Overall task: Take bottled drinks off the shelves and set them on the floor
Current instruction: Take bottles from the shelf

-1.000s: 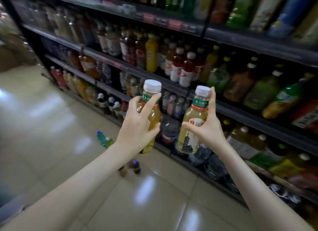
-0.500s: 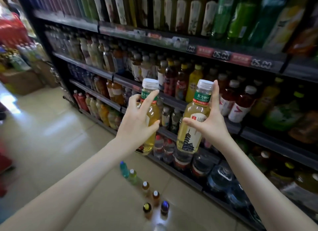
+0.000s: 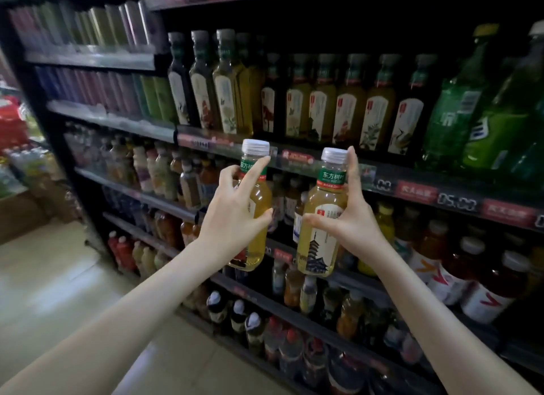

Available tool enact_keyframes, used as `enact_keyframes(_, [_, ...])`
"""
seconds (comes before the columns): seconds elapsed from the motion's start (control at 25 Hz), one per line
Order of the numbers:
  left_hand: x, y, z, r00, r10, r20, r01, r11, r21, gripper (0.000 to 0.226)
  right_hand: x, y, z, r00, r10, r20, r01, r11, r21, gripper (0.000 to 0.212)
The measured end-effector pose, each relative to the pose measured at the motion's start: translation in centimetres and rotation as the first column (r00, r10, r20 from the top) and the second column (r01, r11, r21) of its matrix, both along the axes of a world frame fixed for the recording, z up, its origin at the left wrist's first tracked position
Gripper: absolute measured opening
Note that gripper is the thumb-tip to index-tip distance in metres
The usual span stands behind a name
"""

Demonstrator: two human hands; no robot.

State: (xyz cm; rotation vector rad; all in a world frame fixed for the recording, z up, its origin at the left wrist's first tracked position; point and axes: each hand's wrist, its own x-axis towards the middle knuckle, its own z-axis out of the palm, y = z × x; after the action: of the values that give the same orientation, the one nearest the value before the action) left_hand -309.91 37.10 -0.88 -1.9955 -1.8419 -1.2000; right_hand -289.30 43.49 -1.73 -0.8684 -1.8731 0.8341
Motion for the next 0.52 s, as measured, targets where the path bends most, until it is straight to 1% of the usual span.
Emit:
enact_keyframes(0.12, [-4.7, 4.9, 1.5, 0.996, -0.088, 0.002, 0.088, 0.995, 0.044, 0.084, -4.6, 2.5, 1.5, 0.998, -0.062, -0.003, 0.062, 0.996, 0.065, 0.122])
enact_keyframes(0.2, [-7.3, 7.6, 2.3, 0.989, -0.146, 0.006, 0.145, 0.988, 0.057, 0.085, -7.2, 3.8, 2.8, 0.995, -0.1, -0.022, 0.101, 0.992, 0.077, 0.123])
enact_keyframes(0.36, [-12.6, 12.4, 4.6, 0.968, -0.246, -0.039, 0.249, 0.964, 0.097, 0.084, -12.6, 6.6, 6.2, 0.962, -0.259, -0.087, 0.269, 0.953, 0.141, 0.124])
enact_keyframes(0.44, [-14.4, 13.9, 5.6, 0.958, -0.287, -0.02, 0.287, 0.949, 0.128, 0.085, -14.3, 7.8, 7.6, 0.924, -0.34, -0.174, 0.371, 0.907, 0.198, 0.124])
enact_keyframes(0.52, [-15.8, 14.9, 6.4, 0.941, -0.336, 0.026, 0.328, 0.93, 0.168, 0.085, -15.2, 9.0, 8.6, 0.86, -0.404, -0.313, 0.483, 0.843, 0.236, 0.124])
